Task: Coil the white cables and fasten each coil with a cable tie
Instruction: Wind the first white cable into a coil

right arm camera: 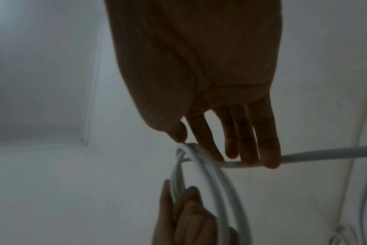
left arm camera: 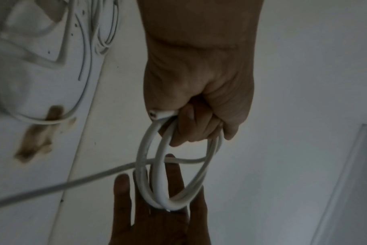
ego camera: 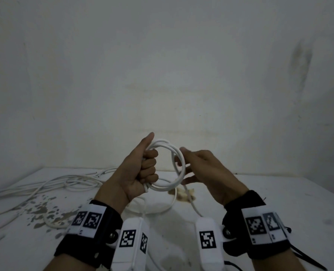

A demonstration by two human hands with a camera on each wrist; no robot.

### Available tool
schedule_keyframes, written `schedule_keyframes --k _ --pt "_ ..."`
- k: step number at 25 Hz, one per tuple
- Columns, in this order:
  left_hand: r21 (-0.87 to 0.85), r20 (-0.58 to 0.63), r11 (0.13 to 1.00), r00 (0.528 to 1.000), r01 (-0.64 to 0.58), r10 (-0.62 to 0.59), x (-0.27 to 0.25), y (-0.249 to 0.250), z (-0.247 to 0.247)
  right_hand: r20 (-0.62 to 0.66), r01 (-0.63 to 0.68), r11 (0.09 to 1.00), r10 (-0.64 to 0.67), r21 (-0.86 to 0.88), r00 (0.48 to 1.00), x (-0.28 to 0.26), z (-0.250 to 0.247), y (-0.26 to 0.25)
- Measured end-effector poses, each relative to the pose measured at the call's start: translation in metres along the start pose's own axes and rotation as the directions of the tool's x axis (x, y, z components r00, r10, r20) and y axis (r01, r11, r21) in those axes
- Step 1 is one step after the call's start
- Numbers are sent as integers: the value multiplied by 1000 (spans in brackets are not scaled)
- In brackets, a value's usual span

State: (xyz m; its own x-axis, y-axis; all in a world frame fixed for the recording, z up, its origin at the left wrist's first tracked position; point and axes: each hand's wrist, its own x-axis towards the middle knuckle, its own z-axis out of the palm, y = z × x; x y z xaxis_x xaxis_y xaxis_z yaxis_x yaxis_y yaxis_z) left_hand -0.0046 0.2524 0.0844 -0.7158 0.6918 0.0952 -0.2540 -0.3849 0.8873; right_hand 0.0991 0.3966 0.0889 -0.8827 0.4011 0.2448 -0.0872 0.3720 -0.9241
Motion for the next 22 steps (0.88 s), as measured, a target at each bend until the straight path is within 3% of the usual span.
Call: schedule_keyframes --k 2,4,6,8,10,11,12,13,14,15,16,18,20,22 --pt "43 -75 998 996 -35 39 3 -2 -1 96 -48 992 37 119 995 -3 4 -4" --pt "120 -130 991 989 -59 74 6 -3 0 110 -60 986 43 159 993 -5 10 -6" --pt "153 -155 987 985 -56 80 6 -5 -1 159 -171 947 131 271 979 -9 12 -9" --pt "169 -139 984 987 -51 75 5 -6 -1 295 -345 811 224 472 929 -9 12 -11" --pt "236 -129 970 988 -57 90 5 -8 0 399 -449 627 231 637 887 -13 14 -17" --pt "260 -138 964 986 -57 96 5 -7 0 398 -442 638 223 631 890 -13 16 -18" --pt "268 -150 962 984 -55 99 5 -6 -2 327 -366 749 210 551 921 -12 20 -14" --pt "270 -161 961 981 -59 105 5 -5 -4 193 -227 904 165 361 967 -11 22 -9" --pt "277 -173 959 978 -61 113 5 -4 -7 51 -67 994 63 82 997 -10 24 -5" --pt "287 -187 956 975 -63 120 5 -4 -9 -65 61 985 -72 -160 995 -11 25 0" --pt "294 -195 953 972 -67 129 5 -3 -10 -136 109 948 -156 -300 978 -11 22 4" --pt "324 -188 943 972 -74 140 7 -5 -10 -137 62 952 -107 -299 985 -7 11 8" --pt "387 -176 919 973 -72 150 9 -6 -9 -35 11 964 -21 -265 999 -6 -1 2" --pt "440 -174 895 971 -71 163 10 -6 -11 -50 21 927 -43 -374 998 -5 -13 -1"
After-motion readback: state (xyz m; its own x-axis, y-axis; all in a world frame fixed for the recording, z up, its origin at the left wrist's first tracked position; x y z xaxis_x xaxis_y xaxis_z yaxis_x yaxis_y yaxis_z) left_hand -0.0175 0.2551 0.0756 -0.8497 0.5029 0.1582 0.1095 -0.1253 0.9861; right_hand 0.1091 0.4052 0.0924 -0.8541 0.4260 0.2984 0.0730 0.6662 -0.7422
